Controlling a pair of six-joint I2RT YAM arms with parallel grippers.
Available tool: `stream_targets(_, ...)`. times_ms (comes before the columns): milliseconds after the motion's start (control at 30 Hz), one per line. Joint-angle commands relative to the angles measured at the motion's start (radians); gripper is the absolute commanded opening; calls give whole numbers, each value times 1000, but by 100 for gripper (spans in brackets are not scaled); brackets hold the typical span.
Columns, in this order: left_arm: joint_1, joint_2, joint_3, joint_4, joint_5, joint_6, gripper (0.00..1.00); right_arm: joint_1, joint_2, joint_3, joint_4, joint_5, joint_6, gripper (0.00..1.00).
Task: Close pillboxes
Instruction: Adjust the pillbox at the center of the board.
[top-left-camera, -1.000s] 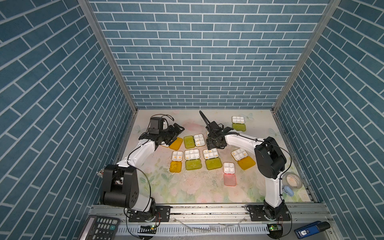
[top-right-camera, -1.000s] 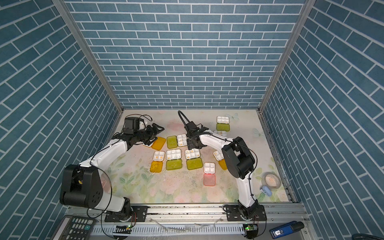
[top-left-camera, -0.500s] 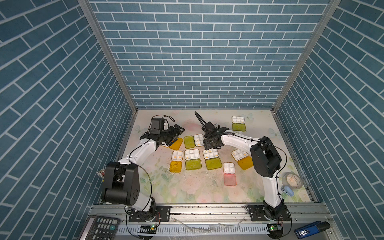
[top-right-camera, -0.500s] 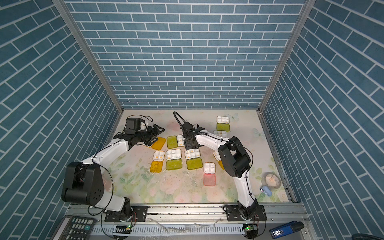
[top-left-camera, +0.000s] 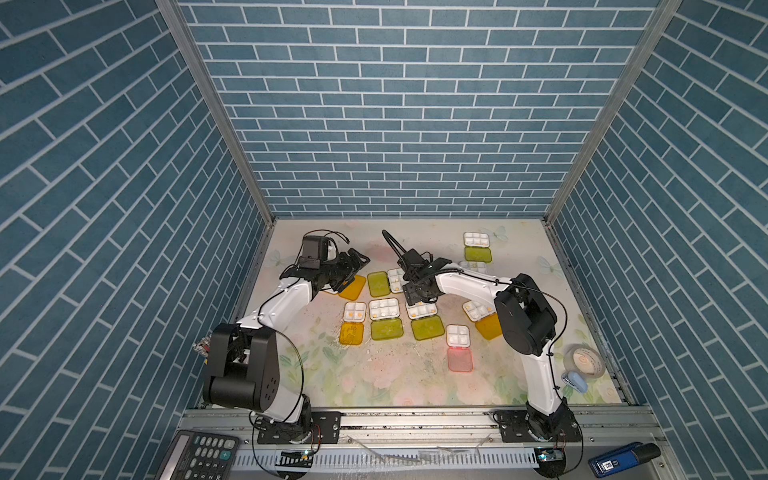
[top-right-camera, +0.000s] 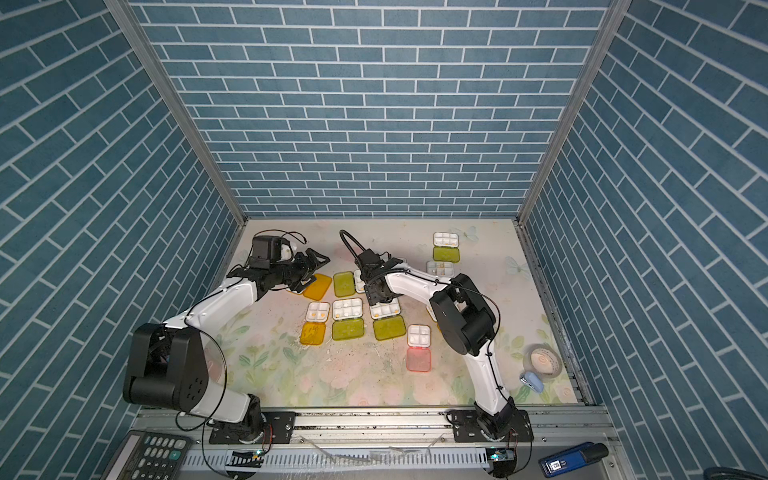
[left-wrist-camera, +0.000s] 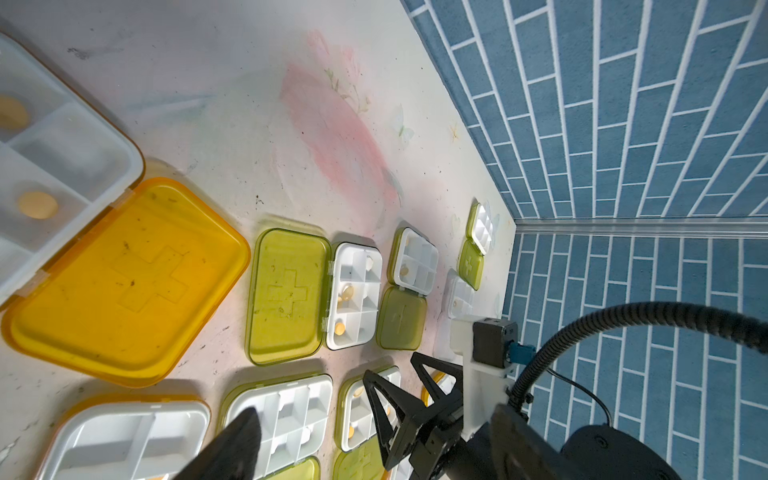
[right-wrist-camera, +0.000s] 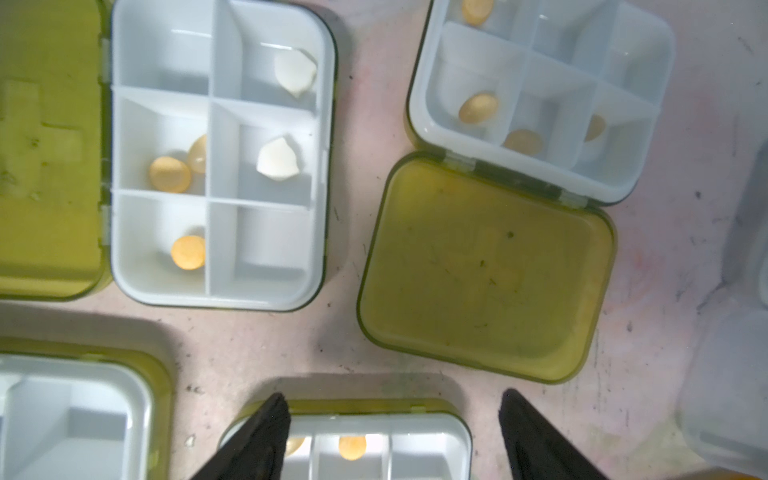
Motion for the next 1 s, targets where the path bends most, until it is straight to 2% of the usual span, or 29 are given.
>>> stream_targets(0, 3, 6, -9, 4, 1, -3, 88, 19, 11, 15, -27, 0, -20, 81)
stream_targets(233, 3, 7, -9, 5, 3, -4, 87, 48, -9, -37, -11, -21, -28, 79)
stream_targets(567, 3, 16, -9, 6, 3, -4, 87, 62, -153, -172, 36, -106, -33, 78)
stream_targets(767, 1, 13, -9, 5, 7, -2, 87, 54, -207, -199, 2, -132, -33, 79)
stream_targets(967, -31, 21, 10, -16, 13, 28, 87, 18, -255, -255, 21, -226, 9, 79)
